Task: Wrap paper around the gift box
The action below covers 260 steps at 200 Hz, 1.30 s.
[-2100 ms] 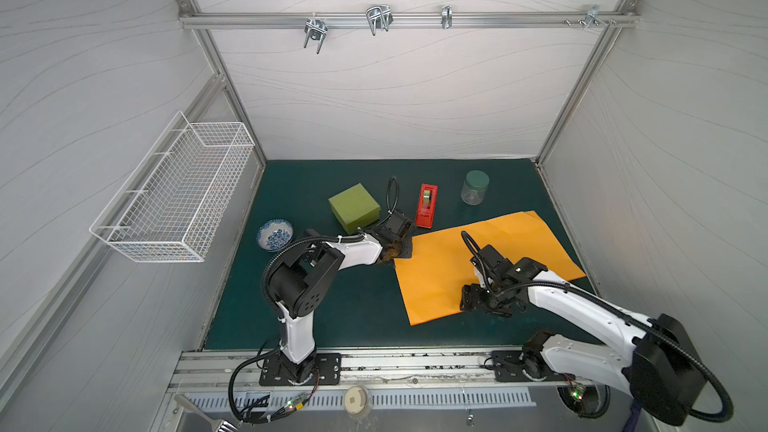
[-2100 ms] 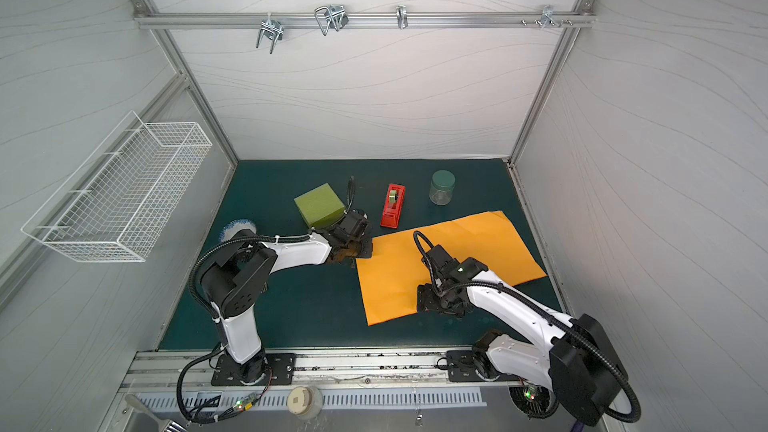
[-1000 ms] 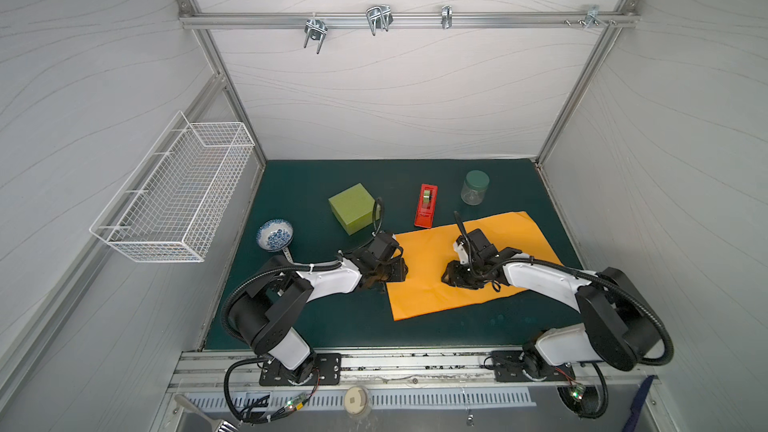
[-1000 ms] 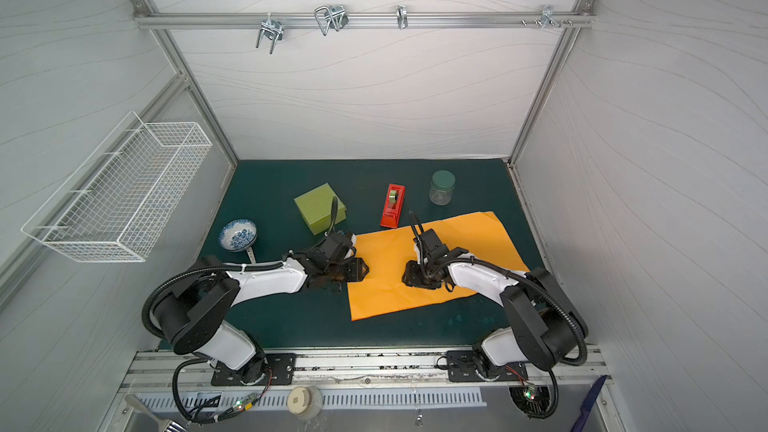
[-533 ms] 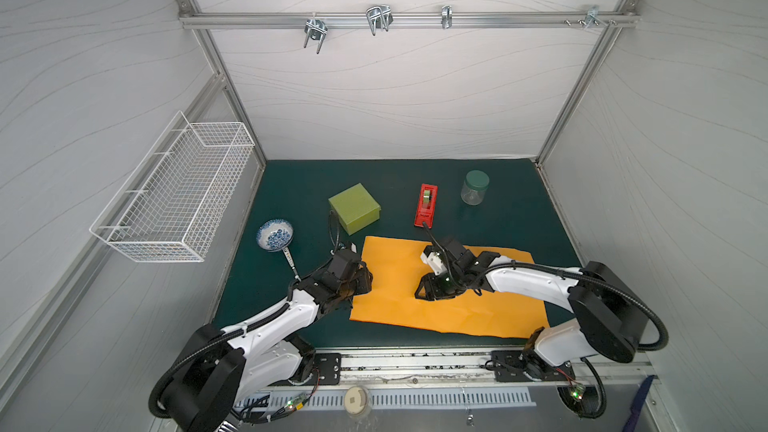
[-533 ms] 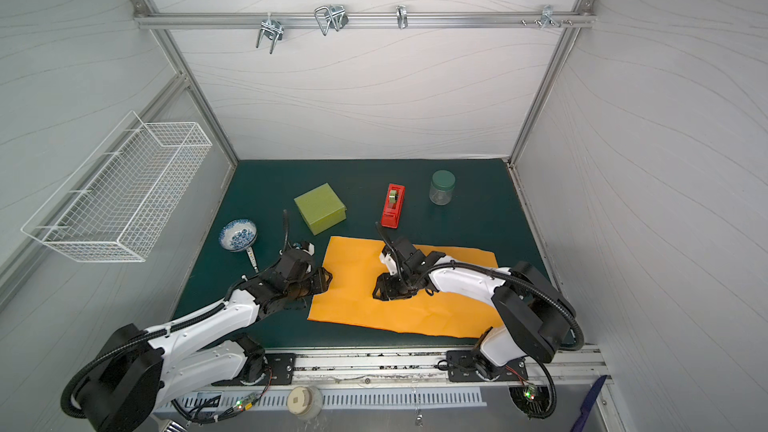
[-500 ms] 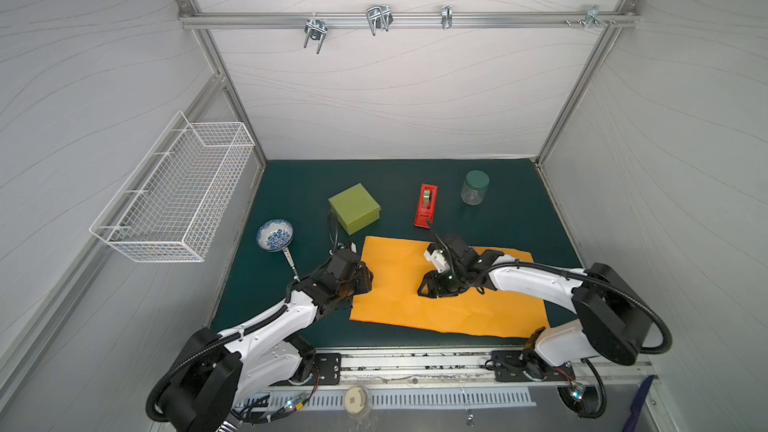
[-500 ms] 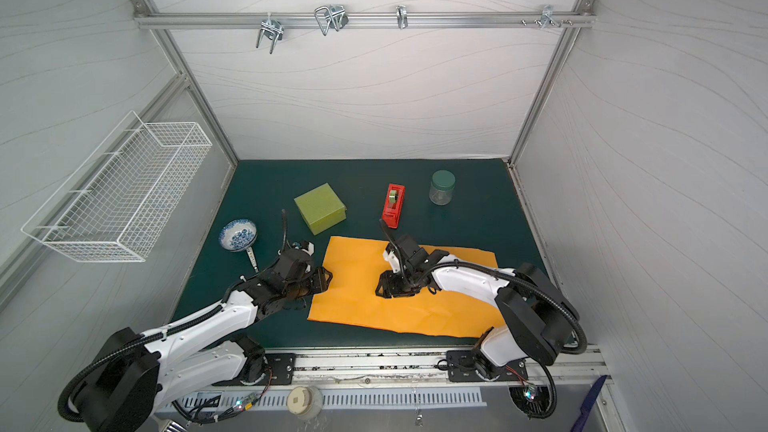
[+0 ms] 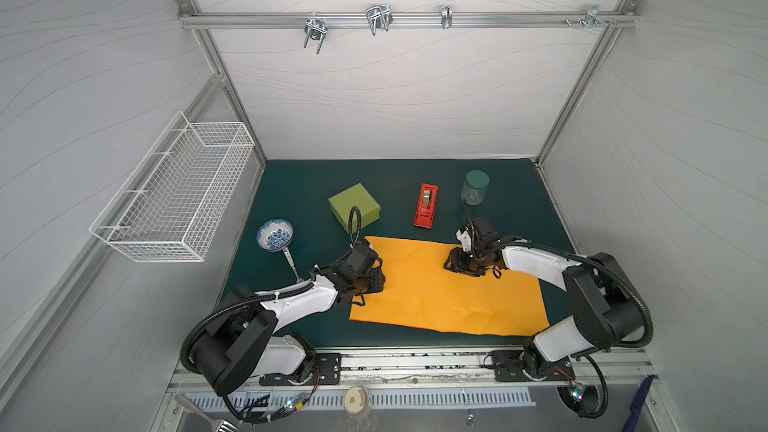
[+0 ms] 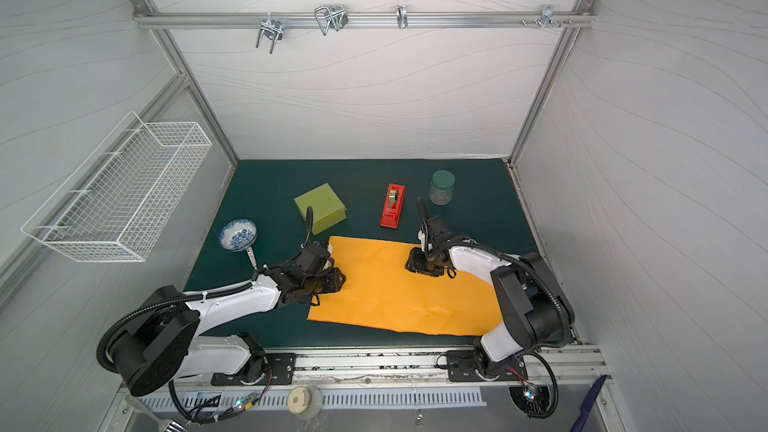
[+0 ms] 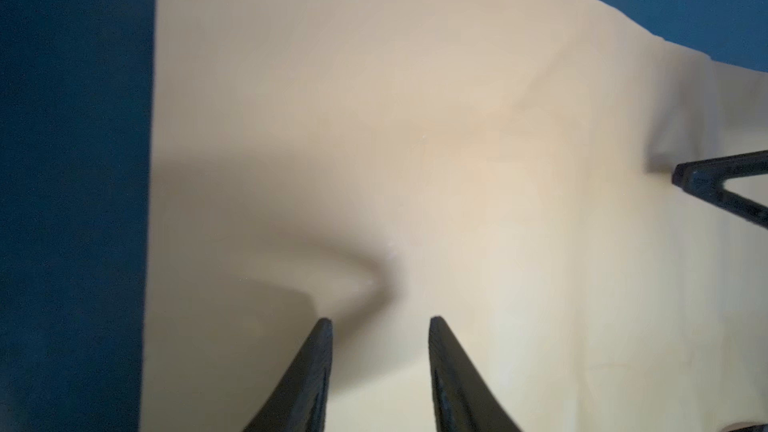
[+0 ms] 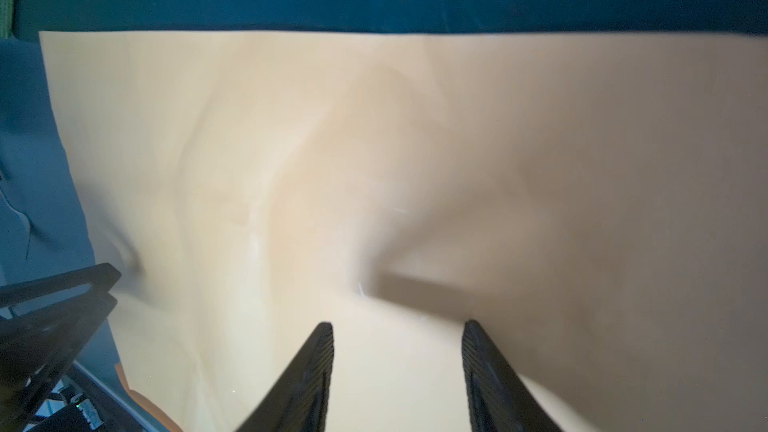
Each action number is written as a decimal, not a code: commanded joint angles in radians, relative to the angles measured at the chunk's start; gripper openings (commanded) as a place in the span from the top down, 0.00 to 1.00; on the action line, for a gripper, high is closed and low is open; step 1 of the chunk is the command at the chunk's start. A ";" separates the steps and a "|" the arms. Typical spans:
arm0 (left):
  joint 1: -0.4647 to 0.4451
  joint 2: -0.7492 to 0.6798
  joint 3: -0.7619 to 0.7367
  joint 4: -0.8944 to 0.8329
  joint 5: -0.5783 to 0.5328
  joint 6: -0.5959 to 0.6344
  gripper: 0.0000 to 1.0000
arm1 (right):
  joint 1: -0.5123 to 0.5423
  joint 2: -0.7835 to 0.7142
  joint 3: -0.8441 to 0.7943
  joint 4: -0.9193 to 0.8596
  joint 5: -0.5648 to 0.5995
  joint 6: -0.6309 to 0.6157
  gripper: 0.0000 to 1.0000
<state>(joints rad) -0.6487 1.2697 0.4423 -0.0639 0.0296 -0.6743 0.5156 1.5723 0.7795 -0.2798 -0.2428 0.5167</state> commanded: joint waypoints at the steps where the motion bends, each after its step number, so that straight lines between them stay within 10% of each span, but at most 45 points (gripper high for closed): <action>1: 0.018 -0.081 -0.060 -0.008 -0.071 -0.037 0.60 | 0.060 0.126 0.046 0.042 -0.039 -0.034 0.51; 74: 0.171 -0.172 -0.058 -0.097 -0.121 0.005 0.57 | 0.145 0.243 0.218 0.045 -0.112 -0.061 0.54; 144: 0.173 -0.287 -0.021 -0.059 0.017 0.001 0.53 | 0.022 0.013 0.128 -0.098 -0.017 -0.135 0.40; 260: 0.343 -0.145 0.132 -0.096 0.021 -0.007 0.51 | 0.223 0.225 0.115 0.263 0.006 0.196 0.56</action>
<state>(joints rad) -0.3527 1.1393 0.5072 -0.1600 0.0643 -0.6666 0.7048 1.7161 0.8776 -0.1013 -0.2615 0.6075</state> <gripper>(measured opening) 0.471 0.450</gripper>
